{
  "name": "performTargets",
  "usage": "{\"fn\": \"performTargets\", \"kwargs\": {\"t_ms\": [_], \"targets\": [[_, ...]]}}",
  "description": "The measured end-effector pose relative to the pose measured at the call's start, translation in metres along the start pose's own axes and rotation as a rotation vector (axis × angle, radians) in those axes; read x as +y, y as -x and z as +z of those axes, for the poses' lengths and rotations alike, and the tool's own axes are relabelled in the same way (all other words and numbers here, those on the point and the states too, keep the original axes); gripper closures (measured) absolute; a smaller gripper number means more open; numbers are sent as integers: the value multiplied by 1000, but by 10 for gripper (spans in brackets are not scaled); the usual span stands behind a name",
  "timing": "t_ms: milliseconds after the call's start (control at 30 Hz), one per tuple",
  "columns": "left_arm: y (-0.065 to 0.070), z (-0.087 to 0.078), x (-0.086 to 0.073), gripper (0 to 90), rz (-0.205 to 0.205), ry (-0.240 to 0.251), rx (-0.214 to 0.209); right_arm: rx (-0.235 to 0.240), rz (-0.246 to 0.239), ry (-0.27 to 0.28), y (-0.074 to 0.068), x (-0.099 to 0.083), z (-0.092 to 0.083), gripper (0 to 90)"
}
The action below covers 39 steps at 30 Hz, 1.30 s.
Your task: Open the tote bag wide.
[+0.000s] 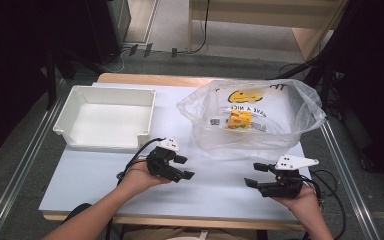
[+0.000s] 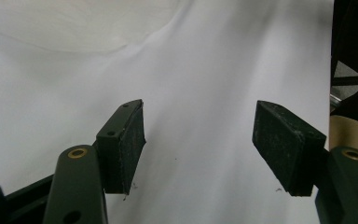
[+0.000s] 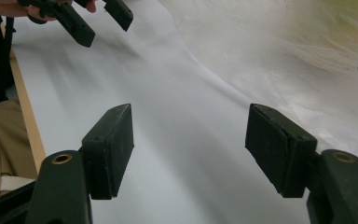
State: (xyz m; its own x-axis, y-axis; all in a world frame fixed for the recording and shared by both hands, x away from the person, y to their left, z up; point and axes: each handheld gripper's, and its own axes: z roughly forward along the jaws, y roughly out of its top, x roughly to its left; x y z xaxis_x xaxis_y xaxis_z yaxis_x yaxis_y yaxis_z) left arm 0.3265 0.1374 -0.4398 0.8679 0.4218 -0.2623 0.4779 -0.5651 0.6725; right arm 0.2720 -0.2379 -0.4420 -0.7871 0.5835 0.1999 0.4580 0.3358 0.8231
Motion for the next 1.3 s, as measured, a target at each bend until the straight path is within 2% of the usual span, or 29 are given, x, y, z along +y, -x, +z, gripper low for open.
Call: {"fn": "performTargets", "kwargs": {"t_ms": [100, 167, 200, 233, 267, 333, 400, 533, 633, 767, 800, 867, 900, 933, 967, 1033, 1067, 1100, 1200, 1300], "targets": [[-2, -2, 1, 364, -19, 10, 5, -3, -6, 9, 1, 0, -4, 354], [-6, -5, 6, 435, -68, 27, -23, 9, 15, 24, 4, -2, -11, 367], [-6, -5, 6, 456, -68, 27, -23, 9, 19, 26, 5, -3, -14, 376], [-6, -9, 9, 476, -49, 41, -24, 14, 27, 26, 6, -3, -17, 382], [-6, -9, 9, 489, -49, 41, -24, 14, 27, 26, 6, -3, -17, 382], [-8, -16, 12, 518, -56, 62, -31, 13, 37, 34, 11, -5, -29, 404], [-8, -18, 13, 519, -62, 62, -25, 10, 36, 40, 12, -5, -32, 405], [-8, -28, 21, 506, -64, 49, -26, -25, 49, 53, 22, -8, -52, 409], [-7, -34, 27, 510, -48, 40, -21, -44, 36, 66, 34, -13, -71, 411], [-7, -43, 36, 538, -38, 58, -9, -64, 61, 87, 48, -15, -91, 410], [-7, -47, 38, 538, -28, 59, -3, -64, 61, 87, 48, -15, -91, 410], [-7, -55, 43, 562, 1, 73, 8, -68, 43, 113, 52, -14, -102, 424], [-7, -63, 48, 573, 8, 81, 11, -80, 18, 126, 55, -11, -113, 432], [-7, -67, 51, 576, 5, 90, 10, -82, 14, 122, 57, -9, -119, 439], [-7, -67, 51, 582, 5, 90, 10, -81, 17, 118, 59, -6, -124, 438], [-6, -82, 60, 603, 11, 102, 7, -83, 32, 116, 63, 0, -133, 449], [-6, -82, 60, 608, 11, 102, 7, -81, 34, 122, 65, 3, -138, 461], [-6, -92, 66, 614, 7, 117, 7, -84, 30, 130, 66, 7, -143, 463], [-6, -109, 77, 628, 16, 143, 4, -94, 23, 155, 69, 18, -157, 487], [-7, -116, 84, 639, 17, 146, 9, -101, 11, 177, 73, 31, -169, 490]]}}
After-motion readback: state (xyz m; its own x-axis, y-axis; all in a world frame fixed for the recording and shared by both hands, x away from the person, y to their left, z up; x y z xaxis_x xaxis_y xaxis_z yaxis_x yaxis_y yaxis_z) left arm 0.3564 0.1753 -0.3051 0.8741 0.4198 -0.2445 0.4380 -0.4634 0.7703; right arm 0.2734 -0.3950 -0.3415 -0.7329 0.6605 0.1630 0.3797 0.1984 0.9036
